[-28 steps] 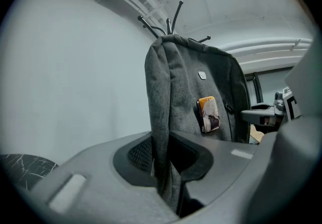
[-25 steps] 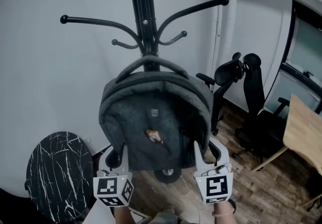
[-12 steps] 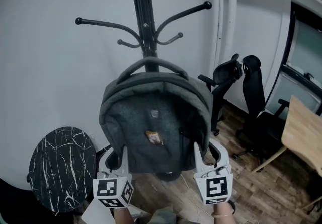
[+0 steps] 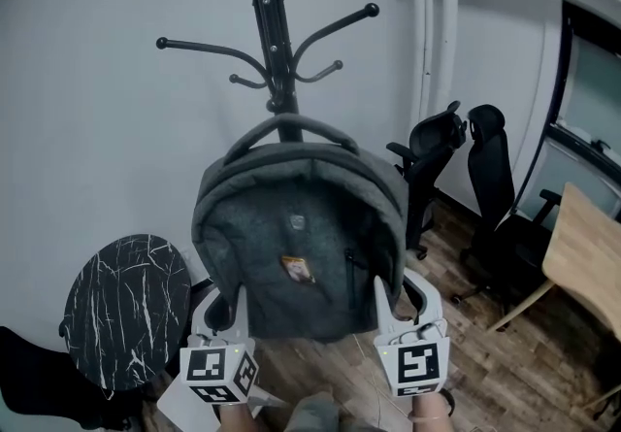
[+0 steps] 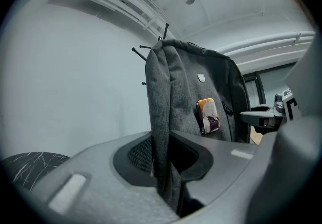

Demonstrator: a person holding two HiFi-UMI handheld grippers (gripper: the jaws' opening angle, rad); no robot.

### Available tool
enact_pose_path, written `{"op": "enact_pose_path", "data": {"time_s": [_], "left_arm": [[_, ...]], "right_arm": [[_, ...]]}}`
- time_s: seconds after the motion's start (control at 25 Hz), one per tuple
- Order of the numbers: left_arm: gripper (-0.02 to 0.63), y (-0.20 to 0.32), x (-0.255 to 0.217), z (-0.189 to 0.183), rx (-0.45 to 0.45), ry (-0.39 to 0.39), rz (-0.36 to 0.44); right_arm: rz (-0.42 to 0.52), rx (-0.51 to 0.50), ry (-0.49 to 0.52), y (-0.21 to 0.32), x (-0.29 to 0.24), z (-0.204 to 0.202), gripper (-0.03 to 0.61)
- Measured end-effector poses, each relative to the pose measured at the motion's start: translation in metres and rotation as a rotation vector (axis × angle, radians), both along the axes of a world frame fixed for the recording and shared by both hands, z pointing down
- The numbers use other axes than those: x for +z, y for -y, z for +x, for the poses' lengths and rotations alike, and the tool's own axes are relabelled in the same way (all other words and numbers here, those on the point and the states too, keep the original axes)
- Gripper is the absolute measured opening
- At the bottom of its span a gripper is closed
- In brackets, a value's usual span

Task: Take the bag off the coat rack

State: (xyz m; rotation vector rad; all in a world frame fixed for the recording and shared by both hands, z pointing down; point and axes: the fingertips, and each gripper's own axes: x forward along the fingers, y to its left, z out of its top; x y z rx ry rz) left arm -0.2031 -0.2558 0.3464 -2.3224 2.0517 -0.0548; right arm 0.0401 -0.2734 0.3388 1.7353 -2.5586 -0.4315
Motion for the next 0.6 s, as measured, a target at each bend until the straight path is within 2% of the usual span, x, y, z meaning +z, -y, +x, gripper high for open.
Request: {"op": "enact_pose_path", "data": {"time_s": [0.24, 0.6], "left_arm": [[0.066, -0.026, 0.004, 0.013, -0.018, 0.008, -0.018], [0.066, -0.039, 0.007, 0.021, -0.011, 0.039, -0.058]], "right_arm": [[-0.002, -0.015, 0.002, -0.02, 0.005, 0.013, 0.095], [-0.034, -0.015, 0.037, -0.031, 0.017, 0.02, 0.095]]}}
